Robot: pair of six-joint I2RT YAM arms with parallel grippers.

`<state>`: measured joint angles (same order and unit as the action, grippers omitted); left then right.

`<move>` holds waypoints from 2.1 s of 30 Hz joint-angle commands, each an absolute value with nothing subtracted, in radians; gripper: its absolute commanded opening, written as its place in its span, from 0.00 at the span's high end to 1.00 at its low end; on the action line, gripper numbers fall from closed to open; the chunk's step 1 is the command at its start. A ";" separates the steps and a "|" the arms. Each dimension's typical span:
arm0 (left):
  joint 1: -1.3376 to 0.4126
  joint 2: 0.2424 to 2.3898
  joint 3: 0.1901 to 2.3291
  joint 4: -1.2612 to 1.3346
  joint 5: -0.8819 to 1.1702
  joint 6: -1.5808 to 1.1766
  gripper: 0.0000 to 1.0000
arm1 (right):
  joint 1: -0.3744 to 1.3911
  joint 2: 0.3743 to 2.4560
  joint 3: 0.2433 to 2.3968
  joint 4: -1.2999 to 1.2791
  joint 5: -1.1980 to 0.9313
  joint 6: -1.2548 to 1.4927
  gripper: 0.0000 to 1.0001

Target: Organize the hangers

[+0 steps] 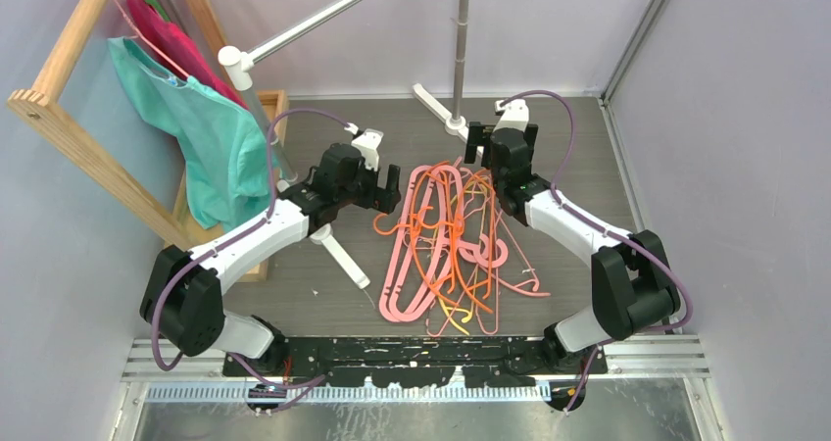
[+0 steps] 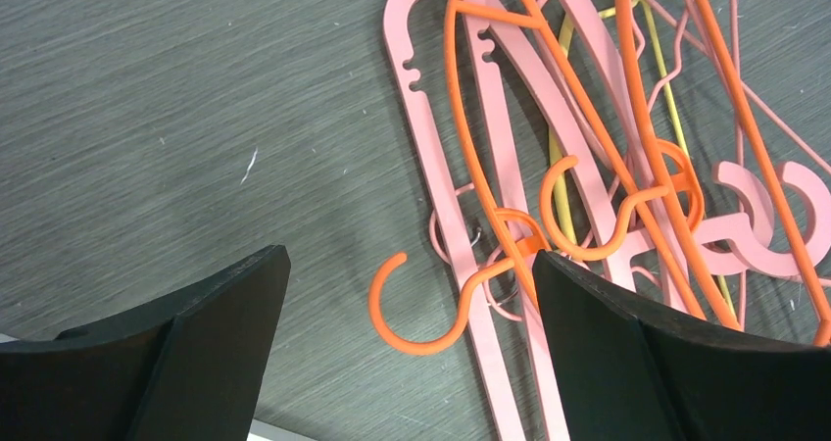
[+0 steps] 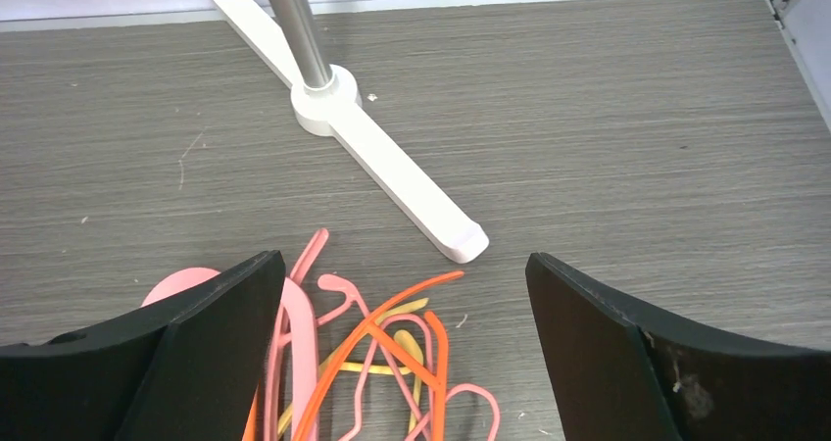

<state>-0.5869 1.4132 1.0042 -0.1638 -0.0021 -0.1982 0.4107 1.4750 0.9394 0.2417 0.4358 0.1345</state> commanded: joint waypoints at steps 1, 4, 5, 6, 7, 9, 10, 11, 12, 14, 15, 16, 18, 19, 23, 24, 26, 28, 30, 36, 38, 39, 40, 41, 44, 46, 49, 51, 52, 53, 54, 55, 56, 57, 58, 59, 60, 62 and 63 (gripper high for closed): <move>-0.583 1.369 1.016 -0.166 0.008 -0.205 0.02 | 0.415 1.469 0.988 0.246 0.524 0.135 0.00; -0.583 1.355 1.010 -0.163 0.005 -0.202 0.02 | 0.416 1.454 0.967 0.248 0.548 0.120 0.00; -0.583 1.353 1.008 -0.163 0.004 -0.204 0.02 | 0.415 1.450 0.963 0.242 0.548 0.100 0.00; -0.584 1.350 1.008 -0.164 0.006 -0.205 0.02 | 0.416 1.448 0.962 0.232 0.553 0.084 0.00; -0.584 1.348 1.006 -0.163 0.008 -0.208 0.02 | 0.416 1.450 0.973 0.208 0.557 0.073 0.00; -0.583 1.348 1.003 -0.161 0.016 -0.213 0.02 | 0.416 1.461 0.999 0.144 0.561 0.073 0.00; -0.583 1.351 0.999 -0.162 0.019 -0.215 0.02 | 0.417 1.469 1.025 0.103 0.572 0.089 0.00; -0.583 1.354 0.998 -0.167 0.020 -0.217 0.02 | 0.420 1.474 1.037 0.068 0.568 0.093 0.01; -0.584 1.361 0.998 -0.174 0.018 -0.219 0.02 | 0.427 1.475 1.040 0.048 0.558 0.092 0.03; -0.584 1.371 1.001 -0.195 0.021 -0.218 0.02 | 0.448 1.465 1.028 0.029 0.565 0.094 0.07; -0.584 1.373 1.002 -0.205 0.029 -0.217 0.02 | 0.460 1.457 1.020 0.021 0.567 0.096 0.09; -0.584 1.373 1.001 -0.216 0.032 -0.217 0.01 | 0.477 1.450 1.012 0.012 0.569 0.102 0.11; -0.584 1.362 0.988 -0.230 0.032 -0.218 0.00 | 0.509 1.442 1.008 -0.031 0.552 0.128 0.14; -0.586 1.353 0.978 -0.235 0.031 -0.220 0.00 | 0.531 1.443 1.008 -0.055 0.542 0.138 0.16; -0.595 1.314 0.925 -0.252 0.016 -0.234 0.01 | 0.643 1.425 0.962 -0.118 0.576 0.175 0.24; -0.598 1.306 0.914 -0.256 0.013 -0.240 0.01 | 0.667 1.410 0.941 -0.117 0.585 0.187 0.26; -0.604 1.290 0.892 -0.262 0.011 -0.254 0.01 | 0.687 1.374 0.901 -0.128 0.565 0.230 0.32; -0.608 1.278 0.871 -0.262 0.009 -0.267 0.01 | 0.690 1.337 0.866 -0.143 0.516 0.274 0.37; -0.613 1.253 0.851 -0.262 0.009 -0.279 0.01 | 0.693 1.310 0.844 -0.170 0.469 0.297 0.46; -0.621 1.224 0.804 -0.262 0.008 -0.295 0.01 | 0.793 1.268 0.807 -0.265 0.458 0.358 0.55; -0.622 1.211 0.787 -0.259 0.007 -0.302 0.01 | 0.833 1.273 0.800 -0.294 0.450 0.379 0.56; -0.622 1.205 0.779 -0.259 0.005 -0.305 0.01 | 0.856 1.275 0.796 -0.309 0.447 0.390 0.56; -0.623 1.196 0.772 -0.259 0.005 -0.308 0.01 | 0.878 1.278 0.792 -0.322 0.447 0.403 0.56; -0.623 1.187 0.764 -0.259 0.004 -0.311 0.02 | 0.899 1.278 0.784 -0.329 0.446 0.415 0.56; -0.622 1.165 0.741 -0.259 0.000 -0.317 0.02 | 0.934 1.278 0.751 -0.341 0.444 0.461 0.56; -0.623 1.155 0.730 -0.261 -0.003 -0.318 0.02 | 0.939 1.278 0.729 -0.342 0.433 0.495 0.56; -0.623 1.148 0.719 -0.261 -0.006 -0.321 0.02 | 0.945 1.278 0.707 -0.347 0.430 0.521 0.57; -0.622 1.147 0.713 -0.260 -0.006 -0.323 0.02 | 0.951 1.278 0.699 -0.351 0.439 0.528 0.57; -0.622 1.148 0.709 -0.257 -0.006 -0.324 0.02 | 0.952 1.279 0.695 -0.353 0.444 0.530 0.57; -0.623 1.148 0.705 -0.254 -0.006 -0.326 0.02 | 0.952 1.280 0.693 -0.353 0.447 0.531 0.57; -0.623 1.148 0.702 -0.250 -0.007 -0.327 0.02 | 0.953 1.282 0.689 -0.353 0.448 0.532 0.60; -0.622 1.150 0.700 -0.246 -0.005 -0.329 0.02 | 0.952 1.283 0.687 -0.353 0.449 0.532 0.65; -0.623 1.152 0.698 -0.244 -0.005 -0.330 0.02 | 0.953 1.283 0.685 -0.353 0.448 0.532 0.72; -0.623 1.153 0.698 -0.243 -0.003 -0.331 0.02 | 0.953 1.282 0.684 -0.354 0.449 0.532 0.79; -0.622 1.155 0.698 -0.241 -0.002 -0.331 0.02 | 0.953 1.280 0.683 -0.356 0.448 0.533 0.88; -0.623 1.156 0.697 -0.239 -0.003 -0.332 0.02 | 0.954 1.276 0.686 -0.362 0.449 0.535 0.95; -0.622 1.158 0.698 -0.238 -0.004 -0.331 0.02 | 0.954 1.270 0.690 -0.370 0.451 0.536 0.98; -0.622 1.161 0.699 -0.238 -0.005 -0.328 0.02 | 0.955 1.253 0.710 -0.396 0.462 0.536 0.99; -0.623 1.162 0.699 -0.236 -0.006 -0.327 0.02 | 0.956 1.241 0.722 -0.413 0.464 0.536 0.99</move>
<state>-0.6201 1.1717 0.6945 -0.2821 0.0044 -0.3180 0.9474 1.2911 0.6861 -0.3672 0.4332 0.5201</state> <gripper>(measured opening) 0.984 0.100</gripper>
